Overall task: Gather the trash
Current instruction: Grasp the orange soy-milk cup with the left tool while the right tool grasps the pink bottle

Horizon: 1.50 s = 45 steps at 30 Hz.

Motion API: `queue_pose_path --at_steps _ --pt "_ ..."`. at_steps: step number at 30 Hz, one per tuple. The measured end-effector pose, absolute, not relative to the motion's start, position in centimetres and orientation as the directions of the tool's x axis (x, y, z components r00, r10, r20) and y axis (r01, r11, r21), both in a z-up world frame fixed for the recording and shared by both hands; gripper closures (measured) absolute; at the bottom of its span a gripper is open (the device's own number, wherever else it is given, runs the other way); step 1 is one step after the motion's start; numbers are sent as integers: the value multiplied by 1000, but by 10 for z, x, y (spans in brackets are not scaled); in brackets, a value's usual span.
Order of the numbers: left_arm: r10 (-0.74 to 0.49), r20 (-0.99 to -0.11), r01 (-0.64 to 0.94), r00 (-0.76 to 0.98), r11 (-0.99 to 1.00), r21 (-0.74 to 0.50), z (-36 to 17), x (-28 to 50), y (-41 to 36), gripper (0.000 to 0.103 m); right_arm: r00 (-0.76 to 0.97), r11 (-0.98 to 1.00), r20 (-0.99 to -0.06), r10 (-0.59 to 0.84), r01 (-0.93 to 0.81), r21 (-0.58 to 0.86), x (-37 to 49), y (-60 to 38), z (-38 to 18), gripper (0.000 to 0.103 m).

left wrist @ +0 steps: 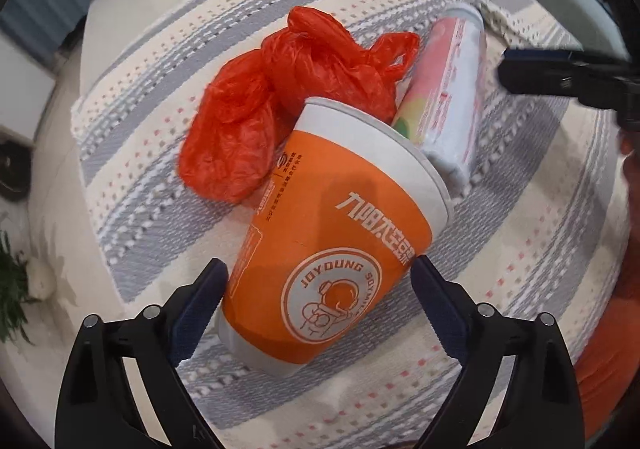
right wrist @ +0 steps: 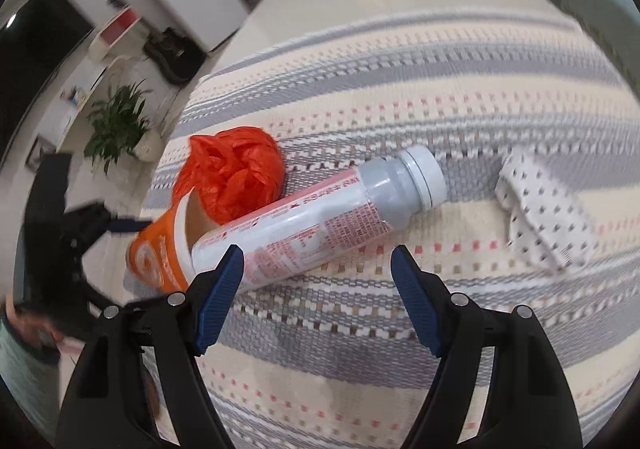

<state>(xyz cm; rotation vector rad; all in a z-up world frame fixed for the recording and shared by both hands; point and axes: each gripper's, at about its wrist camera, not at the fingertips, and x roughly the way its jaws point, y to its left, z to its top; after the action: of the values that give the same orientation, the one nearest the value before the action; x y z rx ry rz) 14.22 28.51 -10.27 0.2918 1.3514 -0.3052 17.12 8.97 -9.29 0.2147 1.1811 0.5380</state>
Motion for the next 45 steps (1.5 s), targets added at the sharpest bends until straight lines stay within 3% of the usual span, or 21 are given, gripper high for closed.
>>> queue_pose_path --at_steps 9,15,22,27,31,37,43,44,45 --pt "-93 -988 318 122 947 -50 -103 141 257 22 246 882 -847 471 -119 456 194 103 -116 32" --pt "-151 -984 266 91 956 -122 -103 135 229 31 254 909 -878 407 -212 360 182 86 -103 53" --pt "-251 -953 145 172 963 -227 -102 100 187 43 275 877 -858 435 -344 335 152 22 -81 55" --pt "-312 -929 83 198 950 -302 -103 69 159 43 311 850 -861 403 -477 226 109 -15 -64 56" --pt "-177 -944 109 280 982 -152 -105 58 131 31 323 845 -865 383 -500 187 82 -47 -62 56" --pt "12 -936 170 351 983 76 -122 60 80 28 337 859 -874 351 -487 157 70 -80 -73 56" --pt "6 -923 121 384 991 57 -128 86 89 28 328 871 -883 335 -464 158 79 -73 -85 55" --pt "-1 -920 118 392 992 49 -129 88 88 29 332 875 -882 335 -457 161 82 -71 -85 52" --pt "-8 -916 113 401 993 41 -128 88 92 29 329 881 -881 339 -441 174 87 -68 -86 44"
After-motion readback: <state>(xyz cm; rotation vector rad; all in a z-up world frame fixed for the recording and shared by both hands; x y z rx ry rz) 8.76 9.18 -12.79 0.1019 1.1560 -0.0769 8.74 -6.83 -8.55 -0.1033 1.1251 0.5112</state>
